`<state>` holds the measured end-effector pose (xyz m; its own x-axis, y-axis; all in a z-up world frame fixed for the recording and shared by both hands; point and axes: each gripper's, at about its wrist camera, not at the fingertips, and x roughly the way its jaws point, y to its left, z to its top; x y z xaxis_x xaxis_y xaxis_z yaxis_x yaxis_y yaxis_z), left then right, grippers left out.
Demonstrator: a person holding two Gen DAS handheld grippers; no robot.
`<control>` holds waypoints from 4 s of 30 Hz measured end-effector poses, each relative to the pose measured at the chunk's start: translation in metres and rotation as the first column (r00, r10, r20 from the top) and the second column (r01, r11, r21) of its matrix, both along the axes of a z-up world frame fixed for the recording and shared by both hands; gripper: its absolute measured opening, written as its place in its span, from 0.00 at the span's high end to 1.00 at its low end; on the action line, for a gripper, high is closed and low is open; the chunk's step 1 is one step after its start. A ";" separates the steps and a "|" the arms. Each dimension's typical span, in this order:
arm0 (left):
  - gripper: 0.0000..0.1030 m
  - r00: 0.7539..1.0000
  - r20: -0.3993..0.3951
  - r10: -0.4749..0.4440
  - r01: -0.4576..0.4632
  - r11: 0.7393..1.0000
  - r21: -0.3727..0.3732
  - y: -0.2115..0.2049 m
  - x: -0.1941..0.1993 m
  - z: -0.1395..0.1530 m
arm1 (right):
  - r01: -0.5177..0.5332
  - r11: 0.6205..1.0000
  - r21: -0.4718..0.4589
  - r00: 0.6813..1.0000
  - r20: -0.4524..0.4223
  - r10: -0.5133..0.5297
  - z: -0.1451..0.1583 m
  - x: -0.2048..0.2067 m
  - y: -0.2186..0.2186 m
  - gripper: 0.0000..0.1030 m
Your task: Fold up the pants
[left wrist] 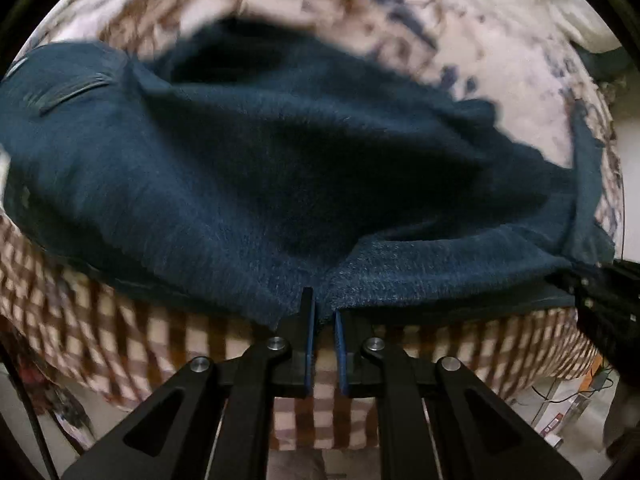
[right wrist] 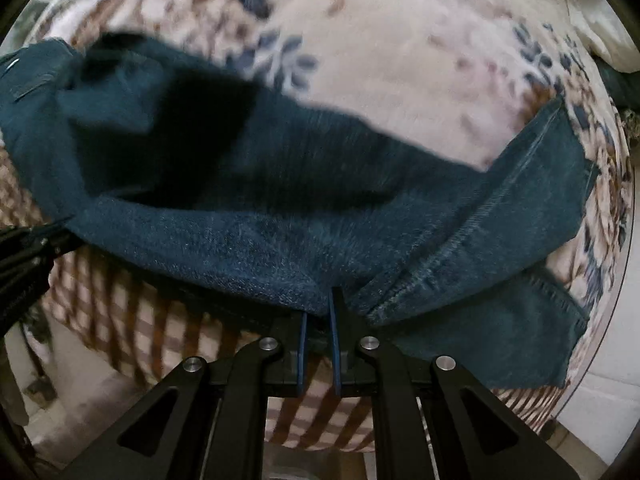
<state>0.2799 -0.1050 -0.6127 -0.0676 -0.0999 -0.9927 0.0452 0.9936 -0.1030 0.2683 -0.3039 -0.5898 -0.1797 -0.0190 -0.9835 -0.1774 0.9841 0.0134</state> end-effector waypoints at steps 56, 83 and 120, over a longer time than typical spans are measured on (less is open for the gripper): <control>0.05 0.991 0.094 -0.096 0.066 0.957 0.283 -0.083 0.034 0.034 | 0.967 0.067 0.247 0.090 -0.085 -0.992 -0.021 -0.146 -0.352 0.61; 0.05 0.984 0.108 -0.139 0.101 0.948 0.301 -0.132 0.034 0.035 | 0.978 0.186 0.099 0.159 0.231 -0.960 -0.019 -0.128 -0.421 0.95; 0.19 0.812 0.070 0.579 -0.576 0.815 -0.054 0.375 0.086 0.020 | 0.959 0.218 0.180 0.264 -0.288 -0.921 -0.061 -0.018 0.085 0.80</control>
<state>0.3658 0.2703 -0.5927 0.0904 -0.1243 -0.9881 -0.5269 0.8360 -0.1534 0.2502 -0.2186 -0.6506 0.0361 0.4793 -0.8769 0.8956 0.3738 0.2411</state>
